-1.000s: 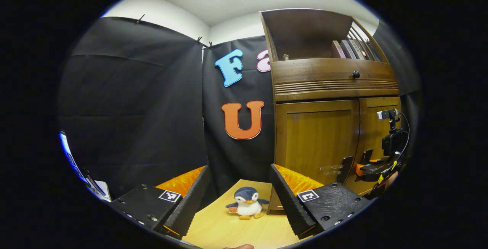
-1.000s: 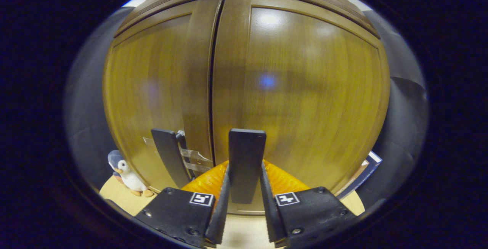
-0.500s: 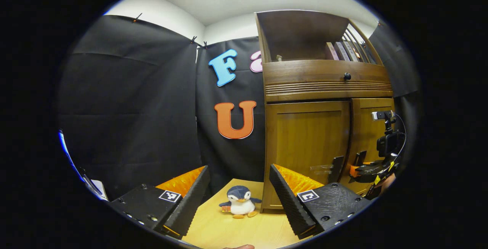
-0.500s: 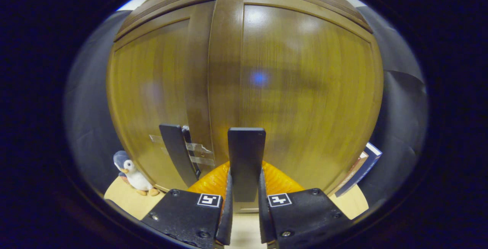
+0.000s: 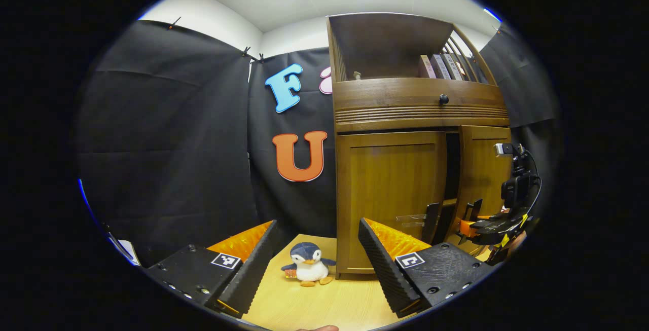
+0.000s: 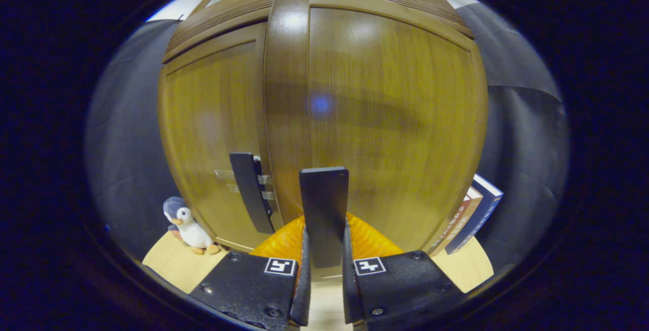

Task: Open the right door of the double-door shoe cabinet with the right hand, and open the left door with the left hand.

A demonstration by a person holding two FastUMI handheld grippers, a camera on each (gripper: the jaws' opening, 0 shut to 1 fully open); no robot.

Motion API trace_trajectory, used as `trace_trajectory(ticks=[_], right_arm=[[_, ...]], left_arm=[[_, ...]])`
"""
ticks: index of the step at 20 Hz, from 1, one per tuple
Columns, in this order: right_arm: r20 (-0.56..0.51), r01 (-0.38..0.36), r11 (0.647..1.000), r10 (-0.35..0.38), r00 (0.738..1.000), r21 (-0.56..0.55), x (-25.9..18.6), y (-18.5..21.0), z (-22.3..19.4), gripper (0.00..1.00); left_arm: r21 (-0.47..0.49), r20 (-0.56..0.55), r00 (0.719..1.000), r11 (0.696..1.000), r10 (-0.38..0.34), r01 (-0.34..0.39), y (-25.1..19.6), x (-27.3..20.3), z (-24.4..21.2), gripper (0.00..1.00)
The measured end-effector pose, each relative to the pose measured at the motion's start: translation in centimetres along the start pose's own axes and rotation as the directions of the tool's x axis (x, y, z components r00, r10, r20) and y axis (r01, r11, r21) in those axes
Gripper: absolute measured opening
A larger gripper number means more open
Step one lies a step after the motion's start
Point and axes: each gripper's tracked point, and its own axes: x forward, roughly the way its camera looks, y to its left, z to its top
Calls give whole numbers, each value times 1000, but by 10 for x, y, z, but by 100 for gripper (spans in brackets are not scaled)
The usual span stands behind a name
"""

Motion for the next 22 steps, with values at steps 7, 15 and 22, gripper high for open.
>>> trace_trajectory(ticks=[7,15,22], right_arm=[[1,1,1000,-1,1000,3,-37,-15,-11,26],[-10,13,1000,-13,1000,28,-79,-44,-25,24],[-15,61,997,-60,998,37,-111,-75,-35,22]], left_arm=[[9,-9,997,997,-77,78,-25,-2,-2,95],[3,-38,976,977,-212,212,-75,3,-6,95],[-2,-68,939,942,-336,336,-126,6,-10,95]])
